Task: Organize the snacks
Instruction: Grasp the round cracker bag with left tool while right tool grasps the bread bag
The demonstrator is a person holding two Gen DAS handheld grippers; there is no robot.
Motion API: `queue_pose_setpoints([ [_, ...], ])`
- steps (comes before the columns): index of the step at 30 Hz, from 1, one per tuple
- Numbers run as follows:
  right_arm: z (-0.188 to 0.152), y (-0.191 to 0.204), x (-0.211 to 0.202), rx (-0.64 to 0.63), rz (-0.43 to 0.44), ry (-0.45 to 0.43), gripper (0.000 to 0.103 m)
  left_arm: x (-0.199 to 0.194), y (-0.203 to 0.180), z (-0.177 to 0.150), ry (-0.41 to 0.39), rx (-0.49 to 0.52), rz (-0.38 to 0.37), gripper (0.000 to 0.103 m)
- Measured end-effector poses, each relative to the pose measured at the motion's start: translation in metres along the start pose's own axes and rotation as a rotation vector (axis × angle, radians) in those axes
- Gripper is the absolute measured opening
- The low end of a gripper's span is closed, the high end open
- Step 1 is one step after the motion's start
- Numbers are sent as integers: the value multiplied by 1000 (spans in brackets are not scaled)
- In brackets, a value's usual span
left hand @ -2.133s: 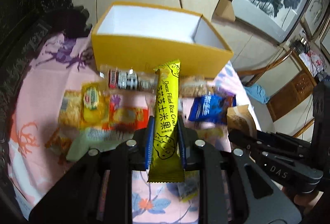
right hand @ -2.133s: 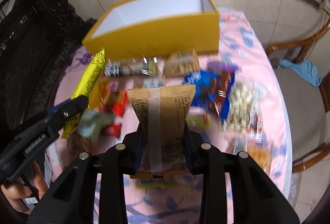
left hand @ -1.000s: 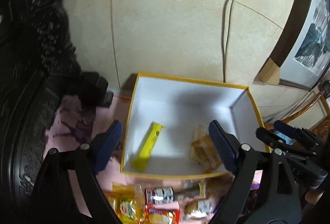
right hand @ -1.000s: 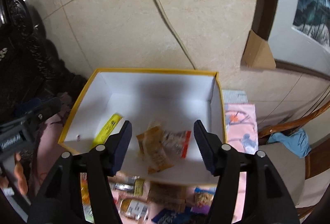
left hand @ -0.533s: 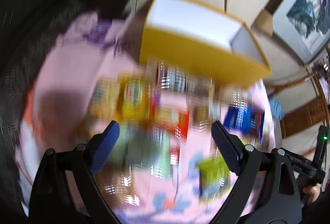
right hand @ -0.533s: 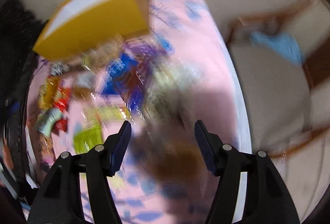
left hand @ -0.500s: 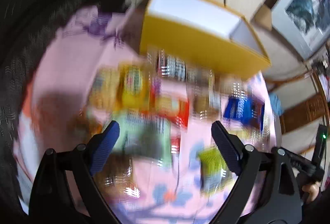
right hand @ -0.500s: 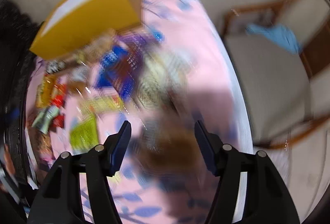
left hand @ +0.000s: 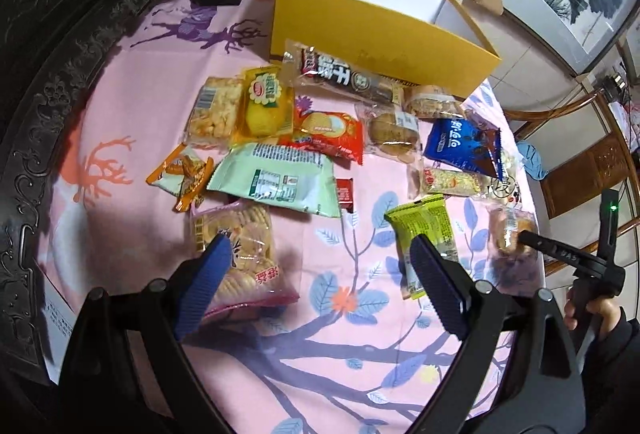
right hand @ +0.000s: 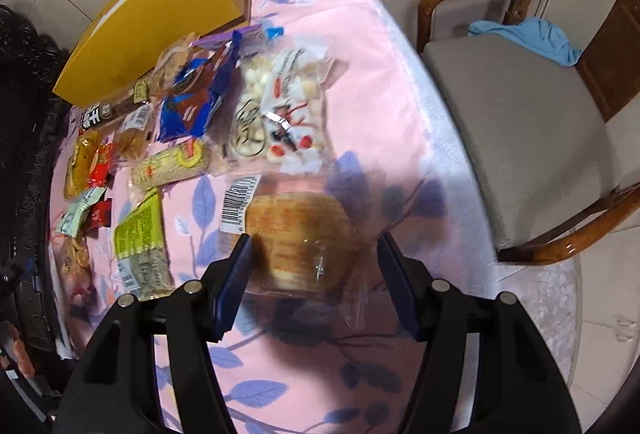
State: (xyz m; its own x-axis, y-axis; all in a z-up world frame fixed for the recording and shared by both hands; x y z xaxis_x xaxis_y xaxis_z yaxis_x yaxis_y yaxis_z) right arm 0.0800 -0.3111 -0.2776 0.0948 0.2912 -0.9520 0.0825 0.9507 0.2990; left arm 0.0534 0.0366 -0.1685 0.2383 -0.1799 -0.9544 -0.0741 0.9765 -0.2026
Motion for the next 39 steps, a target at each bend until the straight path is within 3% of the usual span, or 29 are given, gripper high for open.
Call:
queue_pose_setpoints([
  [5, -27, 51, 12, -124, 81, 88, 64, 0, -6, 1, 4, 10, -6, 92],
  [7, -31, 60, 4, -144, 85, 68, 64, 0, -7, 1, 5, 12, -8, 92],
  [12, -12, 61, -25, -224, -26, -43, 64, -1, -5, 2, 4, 8, -13, 92],
  [19, 5, 81, 17, -390, 7, 106, 65, 1, 2, 4, 12, 1, 1, 92],
  [22, 4, 88, 27, -444, -9, 137, 75, -2, 9, 4, 12, -8, 9, 92],
  [26, -3, 91, 33, -500, -122, 132, 75, -4, 28, 5, 21, -44, 16, 92],
  [30, 2, 88, 41, -457, -176, 86, 75, -10, 45, 4, 26, -63, 31, 92],
  [32, 5, 89, 46, -441, -187, 71, 74, -11, 51, 2, 34, -65, 40, 92],
  [33, 5, 91, 50, -433, -187, 71, 68, -10, 54, -1, 40, -67, 42, 92],
  [34, 7, 92, 51, -438, -199, 52, 55, -8, 57, -5, 49, -71, 47, 92],
  [39, 2, 101, 35, -406, -171, 8, 51, 15, 57, -18, 92, -77, 57, 92],
])
Point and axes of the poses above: each gripper's, at about its wrist camera, not at the fingertips, and x roughly the way its jaws point, y to its left, z to its top, the point moved 8 cm from there along x, roughly the way its jaws point, and after that the axes turned 14 degrees about y, right-handed, at the moved point
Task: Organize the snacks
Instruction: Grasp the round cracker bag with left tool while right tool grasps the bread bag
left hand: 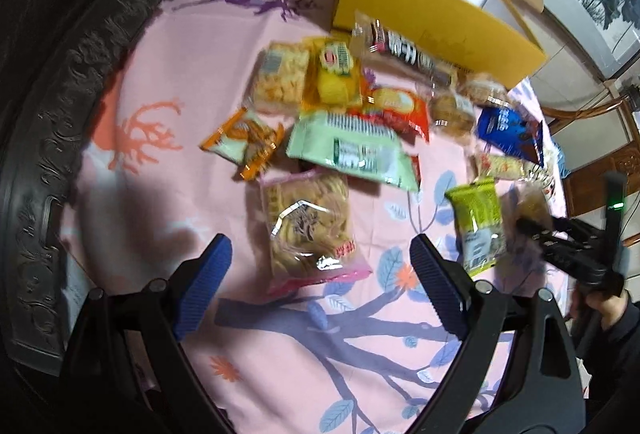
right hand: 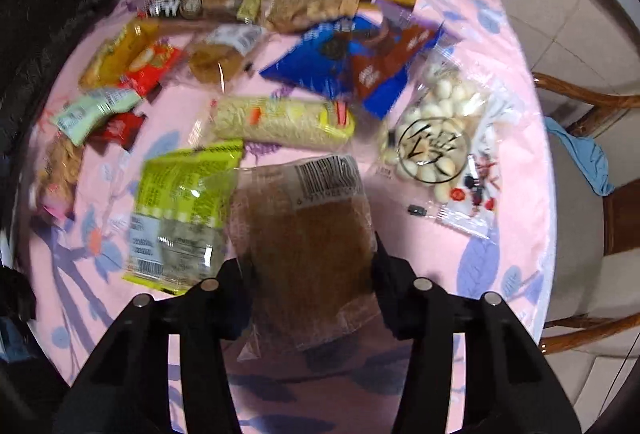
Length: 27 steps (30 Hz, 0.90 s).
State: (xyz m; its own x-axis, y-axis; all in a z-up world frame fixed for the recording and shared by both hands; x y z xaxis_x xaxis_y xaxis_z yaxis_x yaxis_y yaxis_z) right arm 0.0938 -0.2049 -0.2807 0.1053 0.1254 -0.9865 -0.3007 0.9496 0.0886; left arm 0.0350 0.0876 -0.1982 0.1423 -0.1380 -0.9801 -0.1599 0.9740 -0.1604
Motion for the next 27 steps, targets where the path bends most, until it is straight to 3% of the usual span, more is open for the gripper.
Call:
queue_pose_setpoints([
  [2, -2, 1, -10, 13, 11, -12, 51, 17, -1, -1, 11, 3, 39, 92],
  [8, -8, 13, -31, 31, 80, -24, 51, 56, 0, 3, 42, -28, 60, 91],
  [10, -9, 20, -35, 35, 107, -29, 51, 63, 4, 7, 34, -51, 63, 82],
  [11, -11, 24, -36, 35, 120, -30, 51, 66, 5, 9, 37, -59, 58, 65],
  [13, -13, 25, -40, 28, 139, -27, 51, 73, 8, 13, 38, -77, 47, 58],
  [16, -15, 40, -42, 2, 152, -26, 51, 74, 5, 17, 5, -55, 92, 53],
  [19, -15, 50, -44, -18, 159, -31, 51, 71, 3, 17, -13, -46, 86, 47],
  [27, -9, 58, -54, -25, 172, -63, 51, 36, -21, -4, -32, 9, 11, 45],
])
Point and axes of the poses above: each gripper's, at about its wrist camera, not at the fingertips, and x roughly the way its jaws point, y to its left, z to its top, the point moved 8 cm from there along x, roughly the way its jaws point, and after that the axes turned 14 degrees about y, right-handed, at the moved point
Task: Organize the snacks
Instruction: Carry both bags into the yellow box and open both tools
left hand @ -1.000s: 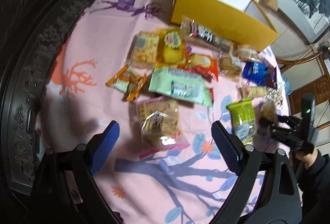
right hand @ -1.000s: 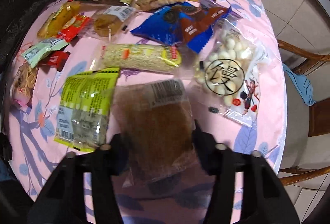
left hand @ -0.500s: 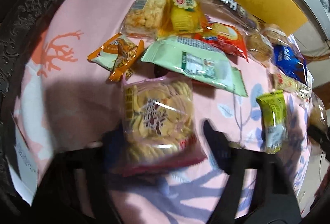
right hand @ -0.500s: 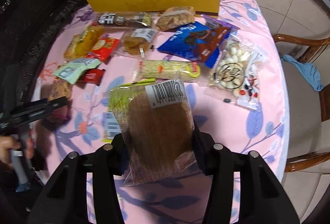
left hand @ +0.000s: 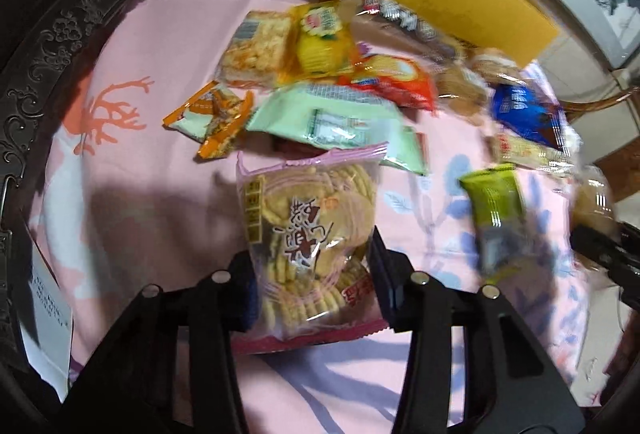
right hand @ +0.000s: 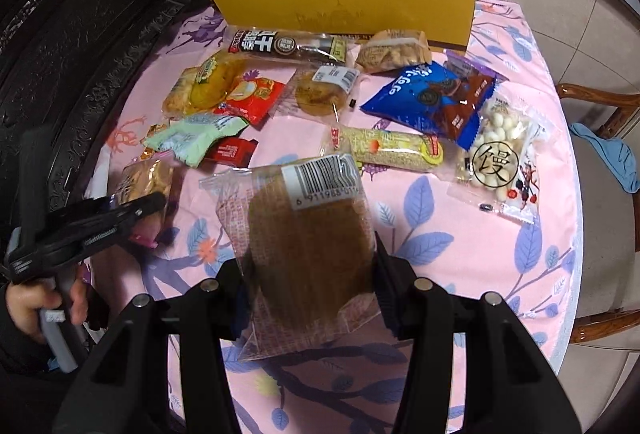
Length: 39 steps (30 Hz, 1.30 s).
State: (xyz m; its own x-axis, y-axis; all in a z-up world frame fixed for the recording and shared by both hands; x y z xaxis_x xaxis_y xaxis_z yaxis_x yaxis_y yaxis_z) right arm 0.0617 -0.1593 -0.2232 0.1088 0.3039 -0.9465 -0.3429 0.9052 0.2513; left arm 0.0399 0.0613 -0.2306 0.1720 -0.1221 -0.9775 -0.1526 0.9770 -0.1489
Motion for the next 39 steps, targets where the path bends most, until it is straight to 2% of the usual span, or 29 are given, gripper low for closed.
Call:
queue_pose_setpoints([
  [7, 12, -3, -8, 26, -38, -35, 51, -27, -34, 19, -51, 43, -30, 45],
  [10, 28, -5, -23, 40, -85, -79, 51, -35, -51, 42, -83, 47, -35, 45],
  [20, 108, -11, -80, 99, -93, -224, 51, -90, -95, 133, -237, 87, -38, 45],
  [25, 134, -17, -96, 108, -89, -261, 51, -97, -99, 148, -245, 87, -40, 45],
  [31, 157, -18, -96, 100, -97, -261, 51, -93, -100, 165, -236, 78, -49, 45],
  [35, 179, -22, -93, 102, -103, -255, 51, -96, -99, 196, -244, 81, -42, 45],
  [39, 215, -30, -89, 111, -111, -251, 51, -99, -102, 242, -258, 86, -29, 46],
])
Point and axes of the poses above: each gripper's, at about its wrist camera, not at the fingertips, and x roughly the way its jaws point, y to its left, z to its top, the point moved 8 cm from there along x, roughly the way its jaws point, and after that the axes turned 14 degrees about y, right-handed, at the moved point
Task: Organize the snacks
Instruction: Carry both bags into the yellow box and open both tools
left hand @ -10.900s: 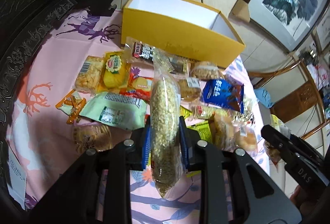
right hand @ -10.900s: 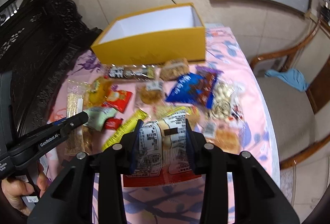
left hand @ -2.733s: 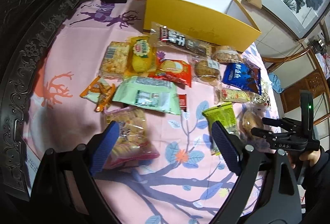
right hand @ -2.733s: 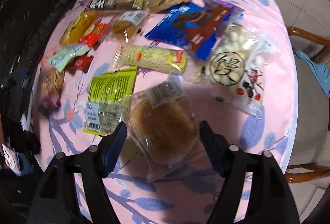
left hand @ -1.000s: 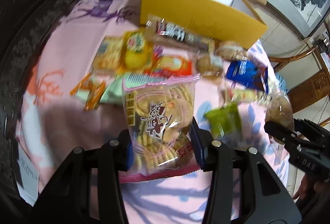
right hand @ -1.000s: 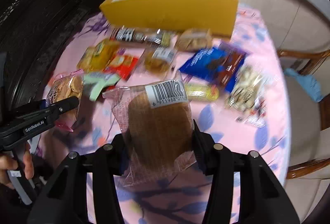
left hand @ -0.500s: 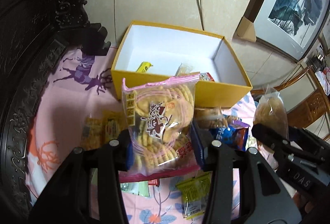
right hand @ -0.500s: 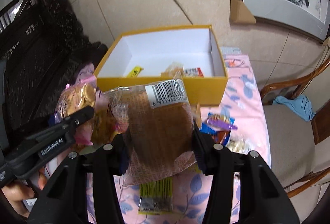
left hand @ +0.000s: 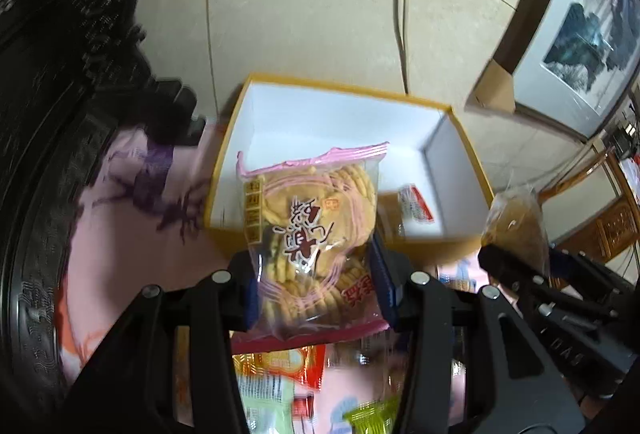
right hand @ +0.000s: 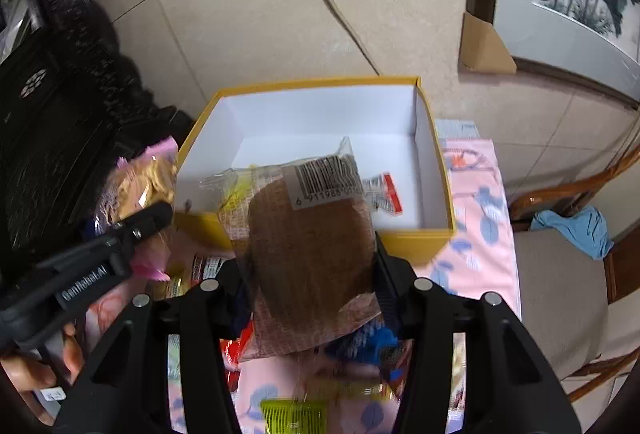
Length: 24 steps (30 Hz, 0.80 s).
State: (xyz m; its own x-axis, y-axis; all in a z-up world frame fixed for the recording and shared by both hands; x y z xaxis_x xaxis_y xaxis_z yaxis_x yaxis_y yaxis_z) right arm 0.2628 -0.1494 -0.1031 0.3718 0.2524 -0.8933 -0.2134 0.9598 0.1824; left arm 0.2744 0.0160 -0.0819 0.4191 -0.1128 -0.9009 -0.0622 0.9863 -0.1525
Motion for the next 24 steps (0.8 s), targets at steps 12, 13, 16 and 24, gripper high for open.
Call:
queue_pose_setpoints([
  [12, 95, -23, 39, 53, -79, -28, 64, 18, 36, 86, -31, -95, 28, 90],
  [13, 95, -24, 40, 56, -73, -28, 64, 17, 39, 85, -32, -98, 28, 90],
  [16, 88, -25, 42, 65, -43, -18, 64, 15, 47, 78, -25, -108, 11, 90],
  [24, 12, -5, 36, -36, 29, 66, 65, -6, 60, 8, -38, -74, 61, 90],
])
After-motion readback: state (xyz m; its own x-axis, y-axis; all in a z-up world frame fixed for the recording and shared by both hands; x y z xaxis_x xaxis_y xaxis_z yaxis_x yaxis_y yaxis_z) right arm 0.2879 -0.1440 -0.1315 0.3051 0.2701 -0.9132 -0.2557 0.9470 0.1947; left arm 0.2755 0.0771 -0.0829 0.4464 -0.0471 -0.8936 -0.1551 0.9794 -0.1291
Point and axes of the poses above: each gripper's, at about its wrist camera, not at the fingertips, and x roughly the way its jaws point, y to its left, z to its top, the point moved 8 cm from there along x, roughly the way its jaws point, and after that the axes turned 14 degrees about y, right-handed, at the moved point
